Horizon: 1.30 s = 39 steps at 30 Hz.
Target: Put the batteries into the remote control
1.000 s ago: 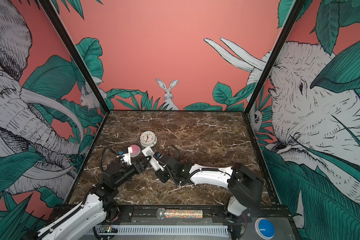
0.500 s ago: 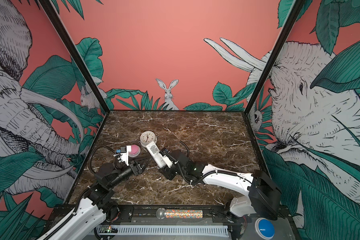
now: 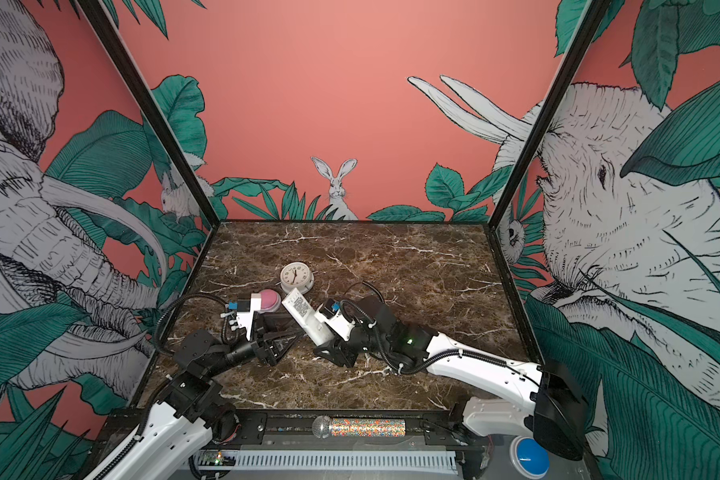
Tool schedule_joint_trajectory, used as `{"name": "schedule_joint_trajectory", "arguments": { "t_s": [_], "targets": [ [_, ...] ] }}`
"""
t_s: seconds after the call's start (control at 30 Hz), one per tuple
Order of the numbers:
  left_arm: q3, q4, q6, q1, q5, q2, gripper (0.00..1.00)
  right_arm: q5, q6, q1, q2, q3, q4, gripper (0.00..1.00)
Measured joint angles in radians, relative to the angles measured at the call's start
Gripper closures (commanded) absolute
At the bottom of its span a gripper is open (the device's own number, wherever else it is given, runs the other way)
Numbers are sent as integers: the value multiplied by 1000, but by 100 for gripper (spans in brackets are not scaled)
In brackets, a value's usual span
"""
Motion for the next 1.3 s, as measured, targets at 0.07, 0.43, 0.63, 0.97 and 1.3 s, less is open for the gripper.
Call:
{"name": "schedule_joint_trajectory", "arguments": {
  "t_s": [0.07, 0.43, 0.63, 0.97, 1.3],
  "targets": [
    [6, 9, 7, 0, 23, -2, 11, -33, 0, -1, -18, -14, 9, 84],
    [20, 110, -4, 0, 95, 23, 9, -183, 5, -5, -39, -20, 64, 83],
    [28, 178, -18, -1, 109, 48, 15, -226, 17, -5, -39, -20, 91, 83],
    [30, 257, -38, -14, 116, 99, 15, -267, 23, -5, -37, -20, 114, 83],
    [34, 315, -45, -61, 113, 145, 22, -289, 31, -5, -23, -20, 140, 83]
  ]
}}
